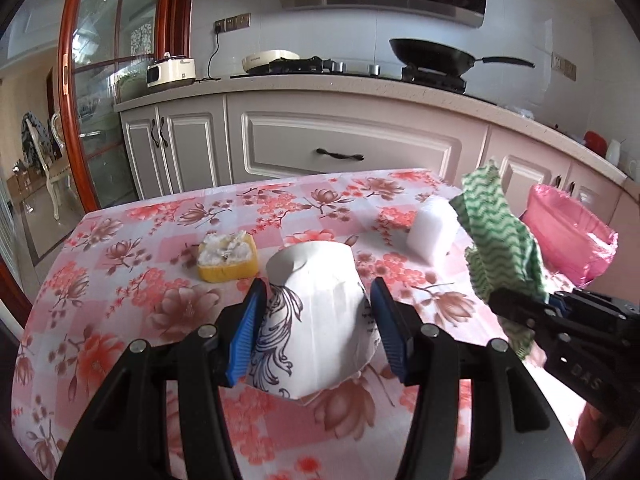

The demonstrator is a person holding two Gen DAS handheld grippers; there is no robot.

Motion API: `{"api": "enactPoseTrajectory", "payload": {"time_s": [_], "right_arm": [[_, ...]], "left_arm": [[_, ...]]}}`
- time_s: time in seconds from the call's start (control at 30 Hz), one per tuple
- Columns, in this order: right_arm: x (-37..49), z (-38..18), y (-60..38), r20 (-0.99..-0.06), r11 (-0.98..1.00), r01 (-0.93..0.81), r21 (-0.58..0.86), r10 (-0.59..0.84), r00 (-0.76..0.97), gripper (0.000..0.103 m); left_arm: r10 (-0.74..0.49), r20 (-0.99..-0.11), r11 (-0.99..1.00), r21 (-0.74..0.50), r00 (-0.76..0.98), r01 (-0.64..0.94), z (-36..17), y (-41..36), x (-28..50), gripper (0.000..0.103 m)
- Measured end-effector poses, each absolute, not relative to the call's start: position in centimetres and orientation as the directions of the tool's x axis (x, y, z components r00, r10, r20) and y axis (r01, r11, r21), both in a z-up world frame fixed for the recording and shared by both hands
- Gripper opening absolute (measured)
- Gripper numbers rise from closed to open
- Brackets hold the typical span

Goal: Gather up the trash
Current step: 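Carry the green cloth and white paper over the pink bin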

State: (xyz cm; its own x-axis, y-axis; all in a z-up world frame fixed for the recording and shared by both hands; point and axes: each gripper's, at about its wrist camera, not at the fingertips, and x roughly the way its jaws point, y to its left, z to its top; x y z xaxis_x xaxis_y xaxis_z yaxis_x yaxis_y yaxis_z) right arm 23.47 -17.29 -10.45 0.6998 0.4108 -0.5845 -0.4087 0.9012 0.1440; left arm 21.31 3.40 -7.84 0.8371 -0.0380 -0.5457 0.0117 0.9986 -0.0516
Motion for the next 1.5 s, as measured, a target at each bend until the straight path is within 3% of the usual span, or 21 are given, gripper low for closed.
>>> {"api": "enactPoseTrajectory", "payload": {"time_s": [0.67,1.5], "right_arm": [[20.6,-6.1,-24.9,-0.475,0.948,-0.284,0.141,0.316,0.821,0.019],[24.0,-3.6,-42.5,-0.434,0.997,0.015,0.076,0.019,0.901,0.019]], "left_arm": [[-0.13,-0.461,0.988,0.016,0.878,0.154,-3.0,-5.1,18.9,0.052],[-0.397,-0.445,0.897,-0.002,0.803,0.442,-0.7,-23.1,27.7,0.052]]}}
